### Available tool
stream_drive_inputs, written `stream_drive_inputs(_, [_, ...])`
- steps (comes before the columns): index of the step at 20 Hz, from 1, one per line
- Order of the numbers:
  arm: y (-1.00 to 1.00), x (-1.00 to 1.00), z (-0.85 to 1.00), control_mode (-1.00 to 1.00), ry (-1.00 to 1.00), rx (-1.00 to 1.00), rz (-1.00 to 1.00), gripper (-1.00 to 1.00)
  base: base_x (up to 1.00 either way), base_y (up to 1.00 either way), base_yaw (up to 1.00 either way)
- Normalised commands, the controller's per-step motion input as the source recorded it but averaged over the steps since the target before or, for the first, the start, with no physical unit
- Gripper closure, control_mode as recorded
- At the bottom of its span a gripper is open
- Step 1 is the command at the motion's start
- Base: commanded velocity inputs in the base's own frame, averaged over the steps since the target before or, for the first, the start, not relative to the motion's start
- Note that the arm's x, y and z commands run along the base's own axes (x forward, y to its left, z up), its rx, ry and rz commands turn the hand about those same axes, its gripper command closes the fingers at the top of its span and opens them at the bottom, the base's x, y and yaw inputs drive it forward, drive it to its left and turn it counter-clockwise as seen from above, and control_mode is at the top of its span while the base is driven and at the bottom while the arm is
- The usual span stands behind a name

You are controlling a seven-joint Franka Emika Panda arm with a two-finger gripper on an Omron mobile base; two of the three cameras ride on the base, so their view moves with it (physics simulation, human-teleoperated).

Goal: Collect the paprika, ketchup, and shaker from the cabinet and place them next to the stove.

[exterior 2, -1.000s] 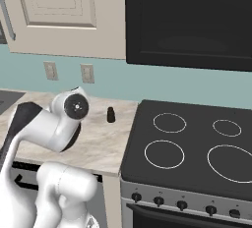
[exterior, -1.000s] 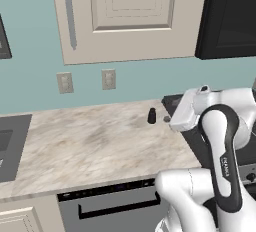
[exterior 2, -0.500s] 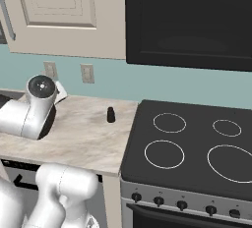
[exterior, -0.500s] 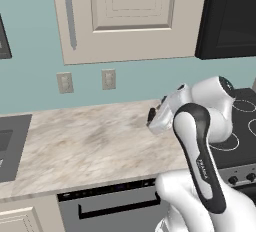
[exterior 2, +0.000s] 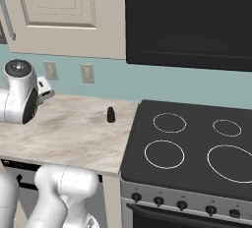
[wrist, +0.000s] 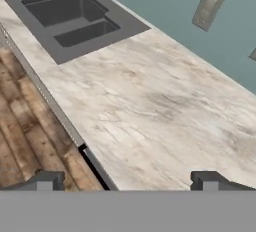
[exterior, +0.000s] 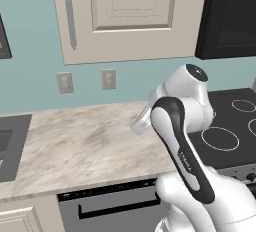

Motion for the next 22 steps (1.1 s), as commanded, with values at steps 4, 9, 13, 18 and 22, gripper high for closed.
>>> stream_drive_inputs(4, [0.37,0.0,0.0,-1.0,0.15,-0.07,-0.03,-1.0,0.0,0.0,0.0])
stream_drive_inputs(9, [0.37,-0.01,0.0,-1.0,0.13,-0.08,-0.03,-1.0,0.0,0.0,0.0])
stream_drive_inputs(13, [0.36,0.0,0.0,-1.0,0.12,-0.07,-0.03,-1.0,0.0,0.0,0.0])
stream_drive_inputs(18, [0.38,0.0,0.0,-1.0,0.11,-0.08,-0.02,-1.0,0.0,0.0,0.0])
stream_drive_inputs(22, [0.46,0.0,0.0,-1.0,0.13,-0.1,-0.02,-1.0,0.0,0.0,0.0])
